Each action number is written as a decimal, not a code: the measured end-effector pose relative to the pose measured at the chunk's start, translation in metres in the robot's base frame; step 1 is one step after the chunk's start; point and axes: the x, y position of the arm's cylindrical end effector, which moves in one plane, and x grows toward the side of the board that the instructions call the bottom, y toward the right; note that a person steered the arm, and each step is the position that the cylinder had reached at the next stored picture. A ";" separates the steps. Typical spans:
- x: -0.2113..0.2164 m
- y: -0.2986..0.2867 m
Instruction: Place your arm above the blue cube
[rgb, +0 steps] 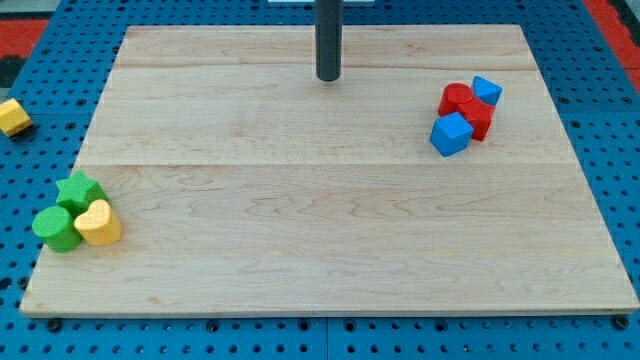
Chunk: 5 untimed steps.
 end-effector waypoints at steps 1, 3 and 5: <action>0.000 0.012; -0.013 0.146; -0.013 0.060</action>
